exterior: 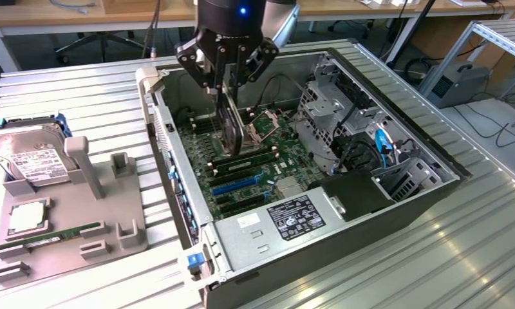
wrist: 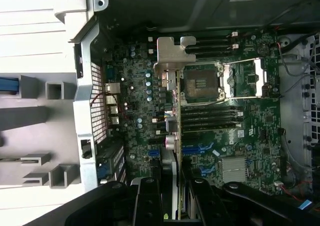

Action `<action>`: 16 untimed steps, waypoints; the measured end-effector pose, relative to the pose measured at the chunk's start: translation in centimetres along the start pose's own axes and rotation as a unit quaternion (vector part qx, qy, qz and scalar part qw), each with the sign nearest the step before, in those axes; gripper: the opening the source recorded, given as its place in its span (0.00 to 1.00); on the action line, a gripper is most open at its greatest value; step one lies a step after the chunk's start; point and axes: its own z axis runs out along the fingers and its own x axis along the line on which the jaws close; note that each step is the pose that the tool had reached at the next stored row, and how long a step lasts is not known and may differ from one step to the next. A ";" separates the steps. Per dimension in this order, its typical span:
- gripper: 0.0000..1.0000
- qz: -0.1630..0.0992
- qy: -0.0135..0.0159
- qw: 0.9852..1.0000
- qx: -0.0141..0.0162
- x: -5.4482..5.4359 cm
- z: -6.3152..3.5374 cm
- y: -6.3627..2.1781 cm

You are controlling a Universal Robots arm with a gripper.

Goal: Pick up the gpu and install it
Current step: 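Pick up the gpu and move the gpu toward the slot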

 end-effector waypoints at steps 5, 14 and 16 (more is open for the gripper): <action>0.27 0.000 0.000 1.000 0.000 -0.3 0.23 0.02; 0.27 0.000 0.000 1.000 0.000 -0.9 0.64 0.06; 0.27 0.000 0.000 1.000 0.000 -1.0 0.72 0.07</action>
